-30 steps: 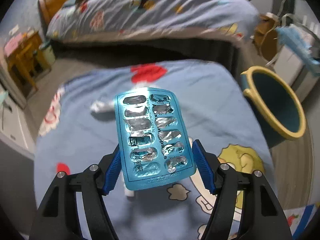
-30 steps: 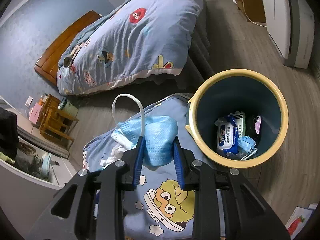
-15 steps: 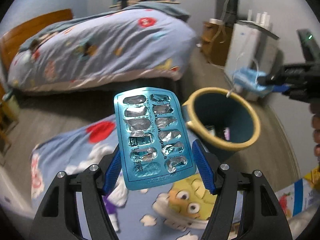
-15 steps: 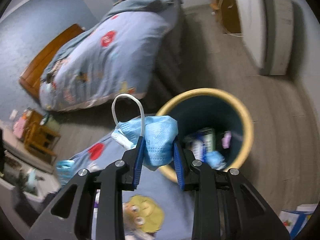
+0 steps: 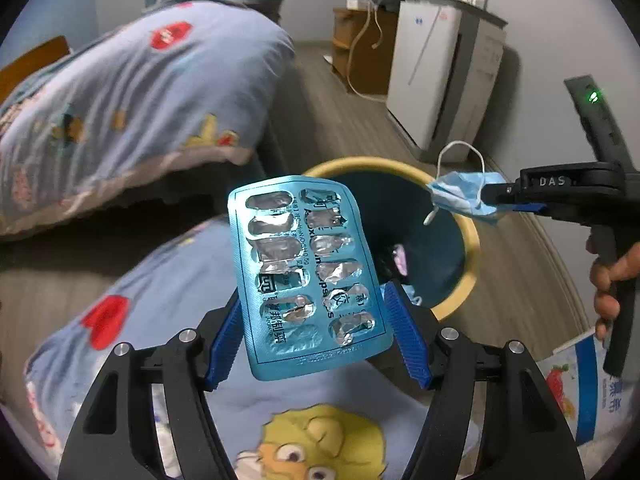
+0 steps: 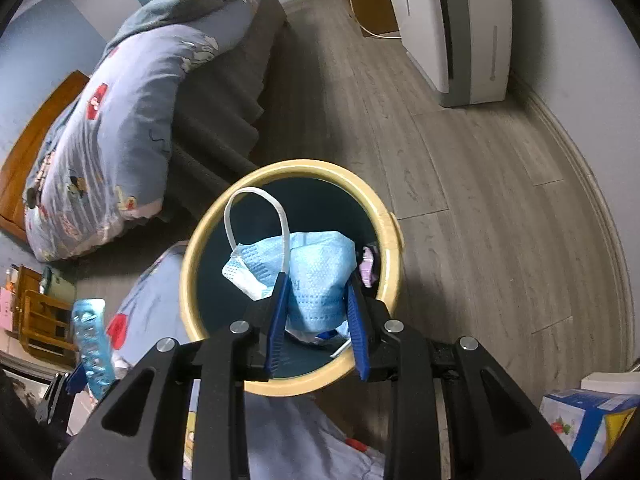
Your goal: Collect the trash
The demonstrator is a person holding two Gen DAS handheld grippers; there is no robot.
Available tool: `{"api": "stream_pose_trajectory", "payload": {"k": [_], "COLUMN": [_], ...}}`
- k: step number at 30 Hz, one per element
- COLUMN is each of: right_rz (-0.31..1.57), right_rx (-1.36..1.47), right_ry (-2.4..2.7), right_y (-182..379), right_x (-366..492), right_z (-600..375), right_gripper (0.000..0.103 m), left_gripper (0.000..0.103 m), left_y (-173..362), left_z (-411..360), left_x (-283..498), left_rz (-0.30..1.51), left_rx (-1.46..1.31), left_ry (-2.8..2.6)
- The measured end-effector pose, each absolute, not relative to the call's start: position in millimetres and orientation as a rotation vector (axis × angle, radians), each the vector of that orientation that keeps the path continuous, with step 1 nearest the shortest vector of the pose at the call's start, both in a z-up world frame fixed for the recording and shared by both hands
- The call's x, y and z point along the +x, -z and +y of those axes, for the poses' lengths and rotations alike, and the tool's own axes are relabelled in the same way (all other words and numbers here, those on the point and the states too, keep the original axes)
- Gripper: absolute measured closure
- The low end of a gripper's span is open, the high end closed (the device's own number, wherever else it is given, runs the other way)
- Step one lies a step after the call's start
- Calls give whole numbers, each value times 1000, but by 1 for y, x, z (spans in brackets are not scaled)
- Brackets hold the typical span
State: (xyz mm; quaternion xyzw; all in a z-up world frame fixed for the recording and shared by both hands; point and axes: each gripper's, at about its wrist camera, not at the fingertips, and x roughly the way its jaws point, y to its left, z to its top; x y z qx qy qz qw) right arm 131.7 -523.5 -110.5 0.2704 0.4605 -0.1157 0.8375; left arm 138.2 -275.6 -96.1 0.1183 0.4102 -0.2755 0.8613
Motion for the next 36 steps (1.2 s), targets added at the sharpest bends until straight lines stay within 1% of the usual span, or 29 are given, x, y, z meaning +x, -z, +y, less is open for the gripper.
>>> {"api": "stream_pose_trajectory", "payload": {"k": [3,6,7,8,10,11,12,15,17,19,21,23,24,25,26,28,31,34,36], "right_rz": [985,974,962,945,925,921,924,931,936,938,940,943,944,943,941,924,905,890,888], "right_rx": [597,597,611,628,627,619,609,604,595,588,576,550,538,521,511,491,449,398,368], "right_ry": [229,214,203,193,192,192,193,192,199,198,196,193,190,186,182,160,125,98,76], "right_y": [117,116,115,112,108,107,107,107,107,106,105,102,100,98,96,88,77,67,63], "right_x": [134,137,138,138,139,140,141,143,144,145,147,149,150,152,154,157,160,163,166], "right_z": [-527,-525,-526,-526,-527,-526,-526,-525,-524,-522,-518,-511,-508,-504,-500,-489,-470,-445,-429], "right_gripper": [75,72,63,49,41,41,41,40,35,33,30,24,23,21,16,12,11,7,7], "left_gripper": [34,34,33,31,16,13,12,12,12,11,11,11,11,10,10,8,8,8,7], "left_y": [111,118,116,115,110,108,107,106,106,104,102,96,93,87,83,73,59,46,39], "left_z": [-295,-312,-317,-320,-324,-325,-325,-322,-316,-306,-296,-281,-273,-262,-252,-229,-189,-145,-120], "left_x": [144,151,153,155,157,157,157,161,161,161,159,156,155,152,152,148,143,136,133], "left_rz": [884,867,852,839,818,803,793,803,808,814,821,821,818,814,812,809,811,805,798], "left_rx": [278,312,317,319,318,318,315,302,289,280,273,264,257,247,239,226,224,213,206], "left_ry": [594,606,608,611,616,613,609,601,591,576,563,549,543,533,522,495,435,372,333]}}
